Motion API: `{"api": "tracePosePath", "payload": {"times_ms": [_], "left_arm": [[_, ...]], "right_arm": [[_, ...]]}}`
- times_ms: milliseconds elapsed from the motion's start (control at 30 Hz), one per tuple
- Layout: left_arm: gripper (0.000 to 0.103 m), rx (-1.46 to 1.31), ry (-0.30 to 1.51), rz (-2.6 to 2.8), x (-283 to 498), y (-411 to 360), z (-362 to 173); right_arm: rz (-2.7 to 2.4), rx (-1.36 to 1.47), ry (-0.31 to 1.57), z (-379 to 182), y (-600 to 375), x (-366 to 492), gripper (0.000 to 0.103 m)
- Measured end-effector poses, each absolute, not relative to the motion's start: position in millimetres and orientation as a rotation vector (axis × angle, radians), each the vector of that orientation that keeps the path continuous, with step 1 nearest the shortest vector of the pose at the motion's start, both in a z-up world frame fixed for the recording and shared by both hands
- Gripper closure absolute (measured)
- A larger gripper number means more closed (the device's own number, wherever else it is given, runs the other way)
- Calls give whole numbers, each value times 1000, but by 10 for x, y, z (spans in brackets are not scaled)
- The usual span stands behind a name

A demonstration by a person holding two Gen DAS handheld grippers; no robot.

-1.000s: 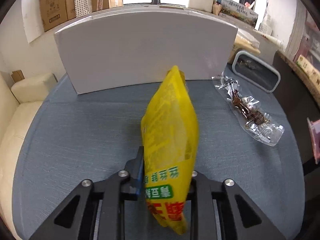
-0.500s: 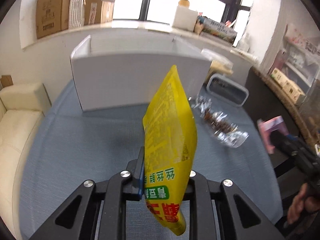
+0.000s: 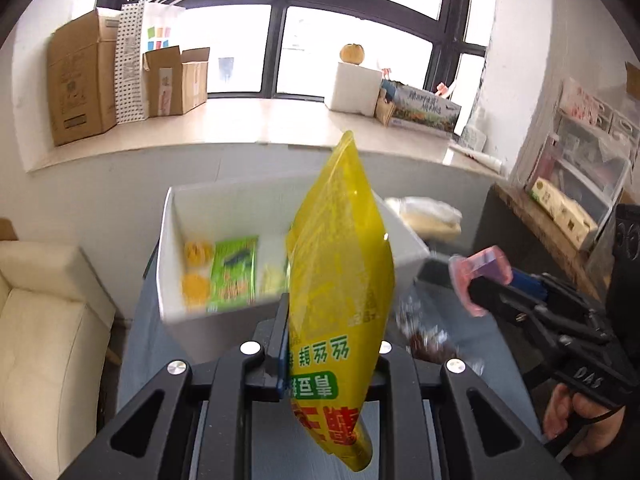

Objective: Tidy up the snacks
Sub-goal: 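Drop the chip bag and pink jelly cup into the white box, open both, then grasp an orange jelly cup with the right gripper while the left moves to the meat packet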

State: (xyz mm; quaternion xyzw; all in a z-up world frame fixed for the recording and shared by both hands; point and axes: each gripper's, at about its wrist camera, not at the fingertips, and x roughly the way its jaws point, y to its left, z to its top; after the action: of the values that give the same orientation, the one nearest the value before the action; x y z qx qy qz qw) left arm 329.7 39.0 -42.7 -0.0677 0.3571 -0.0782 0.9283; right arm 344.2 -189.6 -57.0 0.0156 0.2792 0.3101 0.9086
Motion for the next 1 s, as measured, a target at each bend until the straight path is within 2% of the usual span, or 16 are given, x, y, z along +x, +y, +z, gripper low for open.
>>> {"api": "tracePosePath", "payload": {"times_ms": [200,367,400,433,467,500,533,567,700,1000], "left_arm": [[80,-87,736,-157,3922,562,-331],[77,-118,795,-172,4274,741,-574],[69,-126,794,-187,4312,770,-626],[52,-118,800,-189,4346,786,-684],[47,-96,802,-176,4360,787,-734],[30,-80,799,-159,4370,800,-772],[10,-76,805,-159,4384,813,-800],[4,-78,807,-165,4388,832,-823],[1,-80,819,-180,4306,874,-880],[0,-118,787,-126,3737,883,-837]], "right_arm": [[629,28,596,-521,-1617,4058,64],[599,25,654,-672,-1488,4455,63],[586,18,659,-695,-1472,4504,63],[571,13,668,-734,-1451,4562,63],[564,12,681,-756,-1441,4613,62],[552,10,696,-774,-1435,4653,43],[531,7,693,-781,-1446,4668,12],[515,9,668,-765,-1481,4657,5],[500,9,662,-750,-1578,4586,0],[515,7,617,-739,-1761,3953,0]]}}
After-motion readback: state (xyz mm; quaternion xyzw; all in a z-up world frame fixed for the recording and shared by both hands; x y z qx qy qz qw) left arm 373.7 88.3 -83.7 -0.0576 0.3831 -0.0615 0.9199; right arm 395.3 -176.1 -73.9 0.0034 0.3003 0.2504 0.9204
